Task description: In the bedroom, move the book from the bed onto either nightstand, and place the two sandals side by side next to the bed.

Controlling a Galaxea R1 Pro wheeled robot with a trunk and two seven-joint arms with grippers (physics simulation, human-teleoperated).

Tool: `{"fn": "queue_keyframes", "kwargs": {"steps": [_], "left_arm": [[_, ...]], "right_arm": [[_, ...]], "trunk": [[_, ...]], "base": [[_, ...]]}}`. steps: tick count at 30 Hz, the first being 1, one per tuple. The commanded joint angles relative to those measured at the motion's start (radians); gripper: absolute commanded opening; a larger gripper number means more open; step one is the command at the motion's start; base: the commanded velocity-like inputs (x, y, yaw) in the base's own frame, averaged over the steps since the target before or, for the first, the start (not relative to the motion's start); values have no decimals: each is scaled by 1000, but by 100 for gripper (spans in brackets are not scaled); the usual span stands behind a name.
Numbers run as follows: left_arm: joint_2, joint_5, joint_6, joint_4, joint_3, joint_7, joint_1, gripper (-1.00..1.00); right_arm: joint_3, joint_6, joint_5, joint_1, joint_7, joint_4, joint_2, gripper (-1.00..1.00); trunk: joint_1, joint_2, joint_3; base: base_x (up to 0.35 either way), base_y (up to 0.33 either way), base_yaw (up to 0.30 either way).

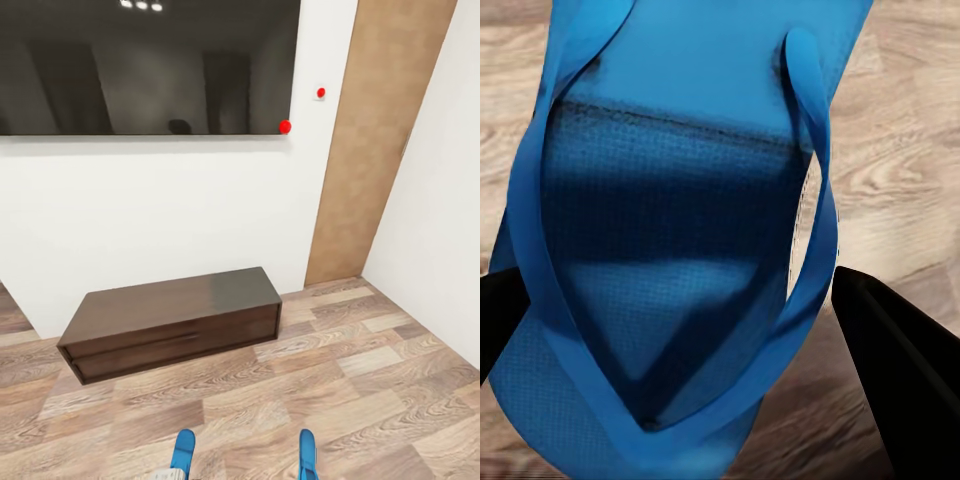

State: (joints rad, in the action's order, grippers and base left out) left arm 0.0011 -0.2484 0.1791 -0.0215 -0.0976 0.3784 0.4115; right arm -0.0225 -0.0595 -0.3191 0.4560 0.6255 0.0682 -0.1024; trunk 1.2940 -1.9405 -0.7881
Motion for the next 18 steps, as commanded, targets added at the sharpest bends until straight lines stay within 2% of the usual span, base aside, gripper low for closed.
{"fn": "queue_keyframes", "kwargs": {"steps": [1, 18], "left_arm": [[0, -9, 3, 2, -8, 4, 1, -100], [0, -9, 3, 2, -8, 4, 0, -100]], "right_arm": [[-2, -6, -9, 1, 5, 2, 0, -100], [-2, -6, -9, 1, 5, 2, -1, -100]], "trunk": [[0, 0, -1], [0, 0, -1]], "base": [[0, 0, 298], [0, 0, 298]]}}
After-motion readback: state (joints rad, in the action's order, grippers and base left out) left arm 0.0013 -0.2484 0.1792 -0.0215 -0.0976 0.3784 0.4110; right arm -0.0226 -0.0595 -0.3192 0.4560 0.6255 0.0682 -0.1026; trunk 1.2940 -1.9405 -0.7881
